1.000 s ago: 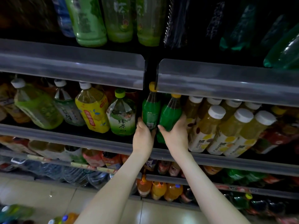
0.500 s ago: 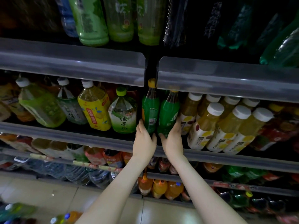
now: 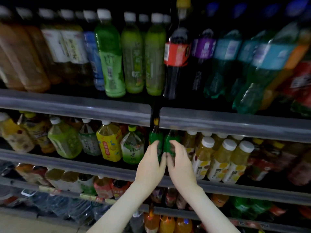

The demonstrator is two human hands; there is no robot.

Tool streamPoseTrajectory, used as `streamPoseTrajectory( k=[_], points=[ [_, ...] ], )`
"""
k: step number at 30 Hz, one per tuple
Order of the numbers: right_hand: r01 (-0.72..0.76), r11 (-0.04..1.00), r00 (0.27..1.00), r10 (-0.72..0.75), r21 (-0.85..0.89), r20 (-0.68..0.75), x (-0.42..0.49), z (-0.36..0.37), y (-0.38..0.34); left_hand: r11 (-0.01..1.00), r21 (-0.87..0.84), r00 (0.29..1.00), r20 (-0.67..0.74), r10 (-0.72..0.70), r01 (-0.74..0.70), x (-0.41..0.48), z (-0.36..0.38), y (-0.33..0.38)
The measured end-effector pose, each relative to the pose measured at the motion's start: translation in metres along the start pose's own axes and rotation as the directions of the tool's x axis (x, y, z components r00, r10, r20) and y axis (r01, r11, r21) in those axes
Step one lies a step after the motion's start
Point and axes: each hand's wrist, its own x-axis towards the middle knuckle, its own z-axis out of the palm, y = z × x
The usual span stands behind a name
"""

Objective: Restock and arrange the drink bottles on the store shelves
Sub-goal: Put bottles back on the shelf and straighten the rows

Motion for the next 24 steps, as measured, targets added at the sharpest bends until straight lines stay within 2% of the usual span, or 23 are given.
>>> streamPoseTrajectory(
  k=[4,7,11,15,18,24],
  points=[
    [0.167,0.986,0.984,-0.167,0.005,-0.065,0.008,-0.032,-0.035,0.994,-0.026,0.993,-0.059,0.106,-0.108,0.007,-0.032,0.034],
    [0.234,0.972,0.966,-0.230,0.023,-0.118,0.022,-0.056,-0.056,0.987,0.006,0.977,-0.141,0.158,-0.158,0.015,-0.056,0.054],
    [0.231,0.968,0.963,-0.213,0.100,-0.163,0.046,-0.082,-0.079,0.980,0.073,0.956,-0.219,0.197,-0.185,0.030,-0.089,0.071],
    [0.165,0.979,0.978,-0.147,0.120,-0.145,0.064,-0.094,-0.091,0.963,0.191,0.928,-0.285,0.240,-0.191,0.047,-0.118,0.070],
    [0.148,0.986,0.978,-0.134,0.082,-0.157,0.067,-0.088,-0.098,0.953,0.261,0.919,-0.315,0.235,-0.154,0.061,-0.138,0.057],
    [0.138,0.990,0.970,-0.127,0.039,-0.209,0.078,-0.048,-0.134,0.962,0.265,0.944,-0.295,0.149,-0.069,0.101,-0.188,0.014]
  ],
)
